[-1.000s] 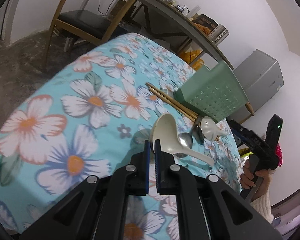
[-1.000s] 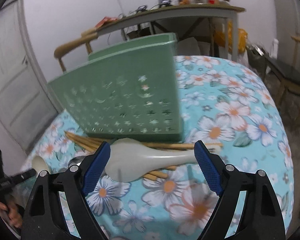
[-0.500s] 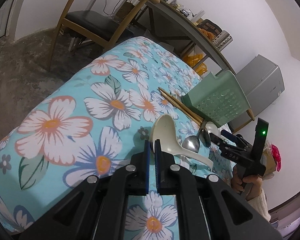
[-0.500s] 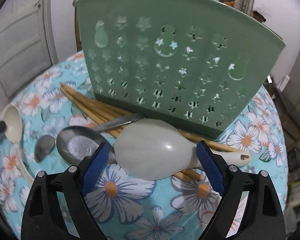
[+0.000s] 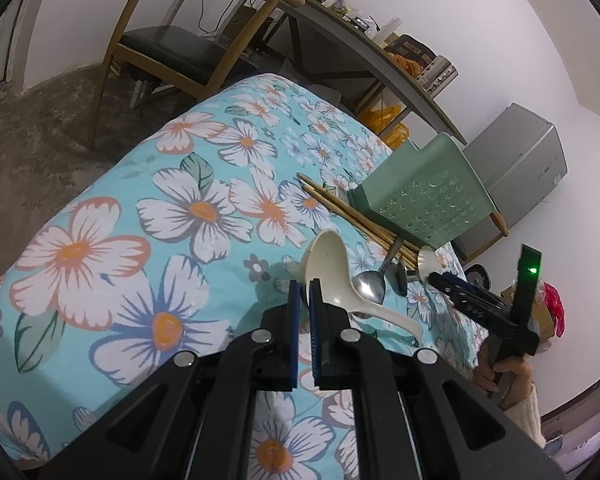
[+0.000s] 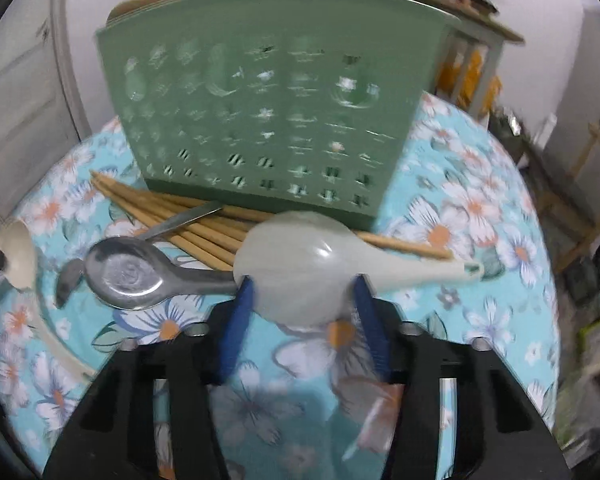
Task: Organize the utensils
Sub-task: 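Close the left gripper on the white ladle while the right gripper closes on the white rice paddle, then lift the white ladle with the left gripper while the right gripper lifts the rice paddle, then carry the ladle over the green holder and open the left gripper while the right gripper carries the paddle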
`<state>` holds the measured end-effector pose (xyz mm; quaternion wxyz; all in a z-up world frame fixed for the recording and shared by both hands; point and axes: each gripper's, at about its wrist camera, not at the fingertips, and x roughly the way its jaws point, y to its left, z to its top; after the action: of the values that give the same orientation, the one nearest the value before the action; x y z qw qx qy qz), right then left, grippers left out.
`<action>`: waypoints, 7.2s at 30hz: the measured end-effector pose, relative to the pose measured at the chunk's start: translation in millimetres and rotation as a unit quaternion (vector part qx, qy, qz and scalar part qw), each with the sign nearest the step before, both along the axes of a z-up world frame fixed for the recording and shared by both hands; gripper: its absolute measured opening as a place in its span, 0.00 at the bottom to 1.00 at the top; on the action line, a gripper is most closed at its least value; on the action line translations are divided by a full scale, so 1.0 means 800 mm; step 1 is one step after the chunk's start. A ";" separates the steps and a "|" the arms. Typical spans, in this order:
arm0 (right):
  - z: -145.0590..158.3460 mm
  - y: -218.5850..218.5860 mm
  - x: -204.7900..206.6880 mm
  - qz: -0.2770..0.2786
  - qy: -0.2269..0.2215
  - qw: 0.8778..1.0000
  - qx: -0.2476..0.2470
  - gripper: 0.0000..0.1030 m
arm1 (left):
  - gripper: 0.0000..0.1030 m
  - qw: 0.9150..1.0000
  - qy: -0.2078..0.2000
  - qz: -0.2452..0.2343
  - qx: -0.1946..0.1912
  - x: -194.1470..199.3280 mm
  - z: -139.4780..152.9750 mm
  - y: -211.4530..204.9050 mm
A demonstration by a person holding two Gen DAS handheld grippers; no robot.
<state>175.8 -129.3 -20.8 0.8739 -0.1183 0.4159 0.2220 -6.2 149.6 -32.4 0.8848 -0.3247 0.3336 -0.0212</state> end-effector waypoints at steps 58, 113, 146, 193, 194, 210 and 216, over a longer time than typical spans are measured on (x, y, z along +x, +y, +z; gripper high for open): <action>-0.005 0.029 -0.019 0.086 -0.096 0.979 -0.157 0.07 | 0.04 1.000 0.001 -0.003 -0.023 -0.006 -0.002 0.003; 0.016 0.030 0.000 0.026 -0.167 0.975 -0.144 0.15 | 0.05 0.999 -0.015 0.004 -0.035 -0.014 0.005 0.015; 0.055 0.015 0.017 0.002 -0.157 0.986 -0.052 0.09 | 0.04 1.000 -0.028 0.003 -0.002 -0.006 0.017 0.004; 0.228 -0.135 0.033 -0.113 -0.220 0.940 0.234 0.01 | 0.02 0.948 -0.224 0.047 0.220 0.138 0.284 -0.097; 0.229 -0.137 0.035 -0.111 -0.221 0.939 0.241 0.01 | 0.02 0.944 -0.223 0.049 0.238 0.153 0.287 -0.102; 0.226 -0.155 0.042 -0.113 -0.206 0.932 0.276 0.01 | 0.02 0.897 -0.159 0.023 0.411 0.284 0.223 -0.209; 0.225 -0.157 0.044 -0.113 -0.199 0.932 0.280 0.01 | 0.05 0.919 -0.143 -0.025 0.367 0.280 0.204 -0.218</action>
<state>210.7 -255.2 159.1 0.9557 0.1377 0.1648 0.2012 218.2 -24.5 130.4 0.9792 0.0378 0.1961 0.0347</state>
